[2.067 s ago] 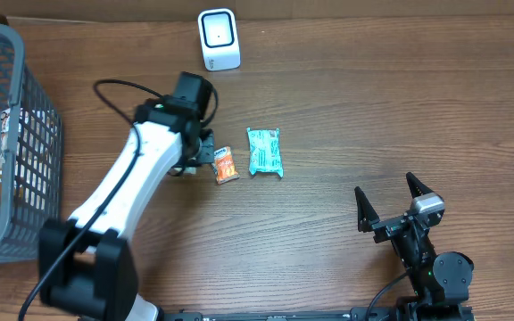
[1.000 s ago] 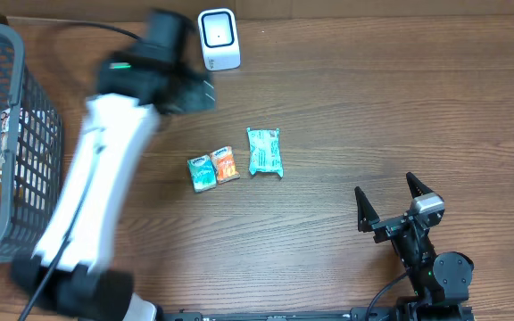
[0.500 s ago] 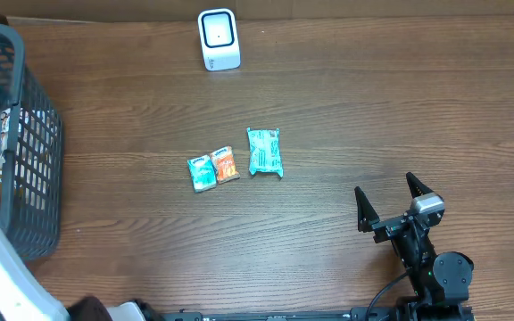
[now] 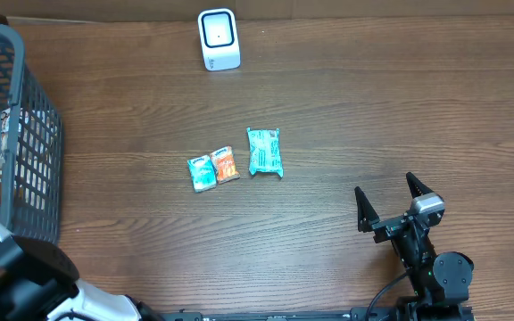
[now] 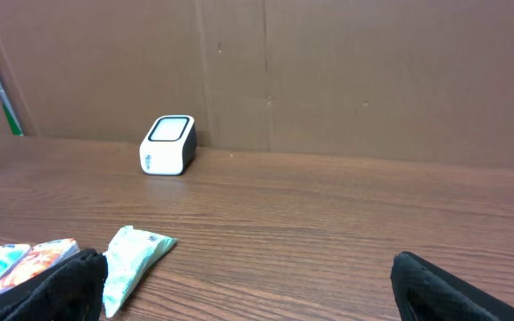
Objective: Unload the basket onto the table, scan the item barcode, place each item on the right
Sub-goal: 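Move the left gripper back into the basket toward the green-lidded jar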
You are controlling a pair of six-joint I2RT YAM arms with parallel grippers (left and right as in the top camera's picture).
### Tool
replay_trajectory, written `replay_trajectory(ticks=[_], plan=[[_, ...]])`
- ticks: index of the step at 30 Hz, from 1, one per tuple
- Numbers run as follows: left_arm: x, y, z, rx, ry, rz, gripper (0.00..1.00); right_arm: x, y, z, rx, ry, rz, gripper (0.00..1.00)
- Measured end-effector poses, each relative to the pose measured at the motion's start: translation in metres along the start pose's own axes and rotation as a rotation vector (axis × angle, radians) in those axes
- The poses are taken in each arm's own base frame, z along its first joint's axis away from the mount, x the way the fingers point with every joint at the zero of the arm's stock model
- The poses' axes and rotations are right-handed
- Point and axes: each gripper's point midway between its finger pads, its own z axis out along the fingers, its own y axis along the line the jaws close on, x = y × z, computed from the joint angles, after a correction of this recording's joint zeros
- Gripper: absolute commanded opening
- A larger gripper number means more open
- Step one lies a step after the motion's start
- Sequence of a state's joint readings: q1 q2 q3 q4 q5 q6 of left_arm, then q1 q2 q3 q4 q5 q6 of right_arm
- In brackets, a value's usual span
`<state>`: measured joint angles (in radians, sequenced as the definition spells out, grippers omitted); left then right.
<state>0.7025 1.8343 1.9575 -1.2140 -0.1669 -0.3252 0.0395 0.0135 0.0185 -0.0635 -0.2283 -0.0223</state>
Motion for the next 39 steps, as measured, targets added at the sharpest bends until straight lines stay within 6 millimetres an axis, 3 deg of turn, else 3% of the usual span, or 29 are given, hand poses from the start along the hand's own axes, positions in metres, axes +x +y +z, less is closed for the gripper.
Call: replay_trajectory(ticks=[7,20,27,34,39], plan=[[-0.011,0.004,0.045,-0.059,0.002,0.003,1.00,0.000,0.000,0.000,0.001,0.000,0.000,1.00],[-0.007,0.010,0.135,-0.178,0.055,0.018,1.00,0.000,0.000,0.000,0.000,0.000,0.000,1.00],[-0.009,0.012,0.151,-0.208,0.042,0.019,1.00,0.000,0.000,0.000,0.000,0.000,0.000,1.00],[-0.002,0.018,0.181,-0.233,0.069,0.017,1.00,0.000,0.000,0.000,0.001,0.000,0.000,1.00],[-0.014,0.017,0.189,-0.223,0.019,-0.001,0.99,0.000,0.000,0.000,0.001,0.000,0.000,1.00]])
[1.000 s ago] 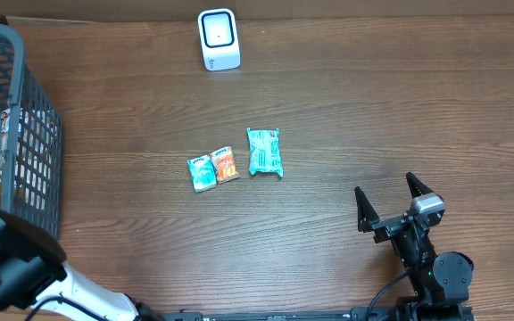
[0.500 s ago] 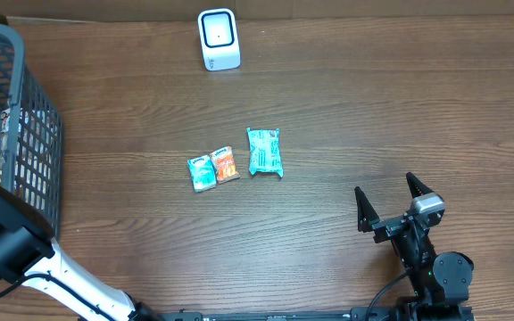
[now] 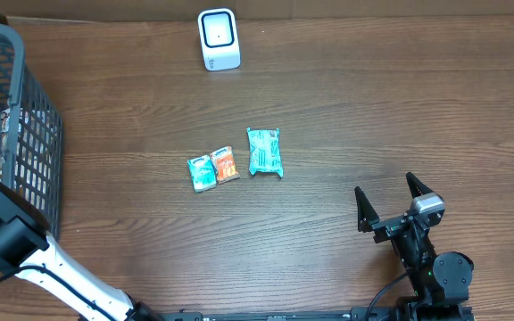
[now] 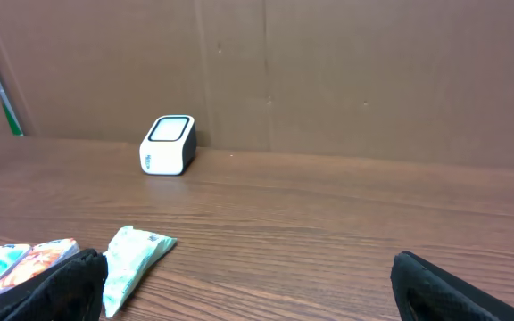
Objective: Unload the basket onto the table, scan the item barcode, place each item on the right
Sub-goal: 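Move the left gripper back into the basket toward the green-lidded jar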
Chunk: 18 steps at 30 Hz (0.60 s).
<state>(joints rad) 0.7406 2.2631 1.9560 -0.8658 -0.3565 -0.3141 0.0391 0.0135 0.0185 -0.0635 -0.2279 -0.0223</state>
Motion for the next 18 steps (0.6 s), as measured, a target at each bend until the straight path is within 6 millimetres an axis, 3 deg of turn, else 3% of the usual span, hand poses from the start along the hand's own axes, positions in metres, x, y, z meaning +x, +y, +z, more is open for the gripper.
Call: replay_trajectory(ticks=[4,11,18], plan=[[-0.0100,-0.0026,0.0000,0.013,-0.039,-0.017,0.95,0.0001,0.0001,0.0000,0.000,0.000,0.000,1.00],[-0.0106,-0.0070,-0.0002,0.036,-0.039,-0.016,0.61,0.0000,0.0001,0.0000,0.000,0.000,0.000,1.00],[-0.0101,-0.0071,-0.0006,0.037,-0.036,-0.015,0.59,-0.0001,0.0002,0.0000,-0.001,0.000,0.000,1.00]])
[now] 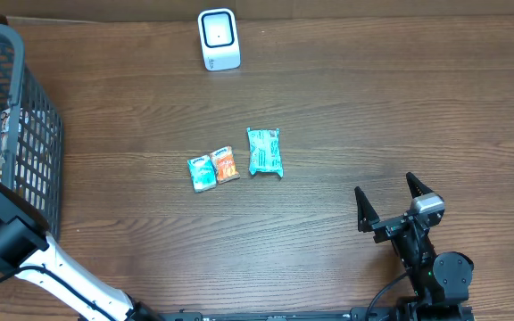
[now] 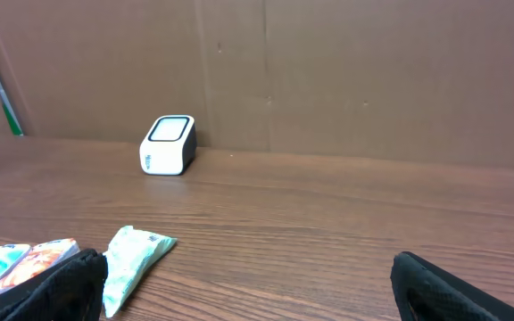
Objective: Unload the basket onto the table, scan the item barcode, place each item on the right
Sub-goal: 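Move the left gripper back into the basket toward the green-lidded jar, then grasp the green-lidded jar in the basket with the left gripper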
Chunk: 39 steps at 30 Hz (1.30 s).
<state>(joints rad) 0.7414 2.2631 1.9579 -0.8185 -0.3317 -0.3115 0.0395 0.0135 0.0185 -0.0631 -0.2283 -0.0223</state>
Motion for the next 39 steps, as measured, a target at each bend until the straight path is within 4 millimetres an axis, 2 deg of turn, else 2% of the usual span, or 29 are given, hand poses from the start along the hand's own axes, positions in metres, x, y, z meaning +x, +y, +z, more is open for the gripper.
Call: replay_trajectory(ticks=[9,12,14,16,19,23,27,30,32,34,36,39], plan=[[0.010,0.006,-0.011,-0.011,0.057,0.020,0.58,0.000,0.000,0.000,0.000,0.001,0.000,1.00],[0.006,0.008,-0.024,-0.007,0.063,0.021,0.58,0.000,0.000,0.000,0.000,0.000,0.000,1.00],[-0.005,0.010,-0.042,0.006,0.032,0.011,0.58,0.000,0.000,0.000,0.001,0.000,0.000,1.00],[-0.019,0.012,-0.068,0.030,-0.015,-0.007,0.58,0.000,0.000,0.000,0.000,0.000,0.000,1.00],[-0.043,0.015,-0.122,0.100,-0.126,-0.046,0.58,0.000,0.000,0.000,0.000,0.000,0.000,1.00],[-0.074,0.019,-0.216,0.238,-0.317,-0.095,0.57,0.000,0.000,0.000,0.000,0.000,0.000,1.00],[-0.078,0.028,-0.305,0.382,-0.450,-0.111,0.57,0.000,0.000,0.000,0.000,0.000,0.000,1.00],[-0.065,0.031,-0.361,0.493,-0.506,-0.097,0.57,0.000,0.000,0.000,0.000,0.001,0.000,1.00],[-0.048,0.031,-0.389,0.558,-0.508,-0.075,0.59,0.000,0.000,0.000,0.000,0.000,0.001,1.00],[-0.024,0.025,-0.409,0.618,-0.478,-0.034,0.60,0.000,0.000,0.000,0.000,0.001,0.000,1.00],[-0.001,0.015,-0.420,0.659,-0.431,0.013,0.61,0.000,0.000,0.000,0.000,0.000,0.000,1.00],[0.038,-0.006,-0.425,0.705,-0.326,0.110,0.61,0.000,0.000,0.000,0.000,0.000,0.000,1.00]])
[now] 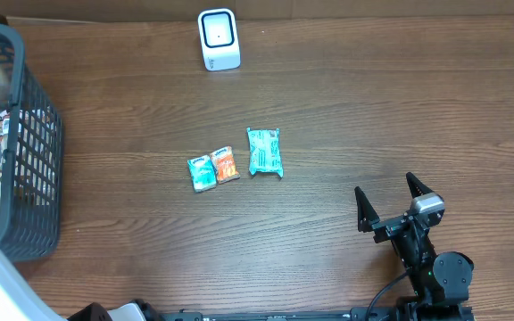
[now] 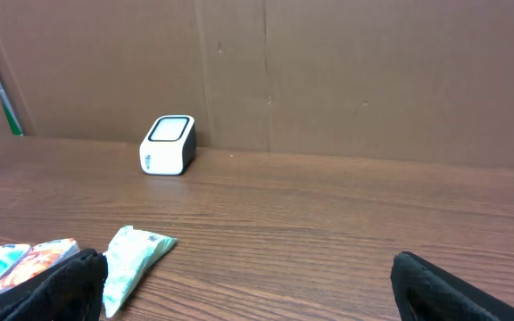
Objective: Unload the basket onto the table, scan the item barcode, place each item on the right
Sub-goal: 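Grasp the green-lidded jar in the basket with the left gripper, then lift the jar out and set it on the table behind the Kleenex packs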
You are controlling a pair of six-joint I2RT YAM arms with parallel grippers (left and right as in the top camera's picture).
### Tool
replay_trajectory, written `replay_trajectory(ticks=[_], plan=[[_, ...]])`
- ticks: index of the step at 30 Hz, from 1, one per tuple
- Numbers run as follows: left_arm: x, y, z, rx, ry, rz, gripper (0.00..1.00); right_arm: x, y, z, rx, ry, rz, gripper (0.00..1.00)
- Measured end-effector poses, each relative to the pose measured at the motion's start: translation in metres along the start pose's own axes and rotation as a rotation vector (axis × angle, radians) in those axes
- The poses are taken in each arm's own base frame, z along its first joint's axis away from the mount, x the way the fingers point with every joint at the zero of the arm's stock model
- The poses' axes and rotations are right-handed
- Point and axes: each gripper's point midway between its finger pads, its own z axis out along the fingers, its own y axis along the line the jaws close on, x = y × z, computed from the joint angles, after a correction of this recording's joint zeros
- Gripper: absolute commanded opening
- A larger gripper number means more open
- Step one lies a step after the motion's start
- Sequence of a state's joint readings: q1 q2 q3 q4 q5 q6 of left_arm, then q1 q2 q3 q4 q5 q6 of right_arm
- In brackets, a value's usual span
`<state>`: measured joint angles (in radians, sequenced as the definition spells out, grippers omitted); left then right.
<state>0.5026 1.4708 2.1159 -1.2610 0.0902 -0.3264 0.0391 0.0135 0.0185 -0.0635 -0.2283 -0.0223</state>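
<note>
The white barcode scanner [image 1: 219, 39] stands at the table's far edge, also seen as the scanner [image 2: 168, 144] in the right wrist view. A teal packet [image 1: 264, 152] lies mid-table, with a small teal packet [image 1: 202, 172] and a small orange packet [image 1: 226, 165] to its left. My right gripper [image 1: 389, 203] rests open at the near right, empty, well short of the packets. In the right wrist view the teal packet [image 2: 132, 259] lies by the left finger. My left arm is a blur over the basket; its jaws cannot be made out.
A grey mesh basket [image 1: 25, 160] with several items inside stands at the table's left edge. A brown cardboard wall [image 2: 328, 71] runs behind the scanner.
My left arm has shifted at the left edge and is now a blur over the basket's far corner. The right gripper and the packets have not moved.
My left arm stayed at the basket through every moment, changing pose each time. My right gripper stayed open at the near right. Scanner and packets kept their places throughout.
</note>
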Motion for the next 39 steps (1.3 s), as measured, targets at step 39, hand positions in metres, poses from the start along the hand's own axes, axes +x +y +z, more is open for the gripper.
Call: replay_trajectory(ticks=[39], plan=[[0.280,-0.138,0.206,-0.085,0.725,0.546,0.55,0.000,0.000,0.000,0.000,0.000,0.000,1.00]])
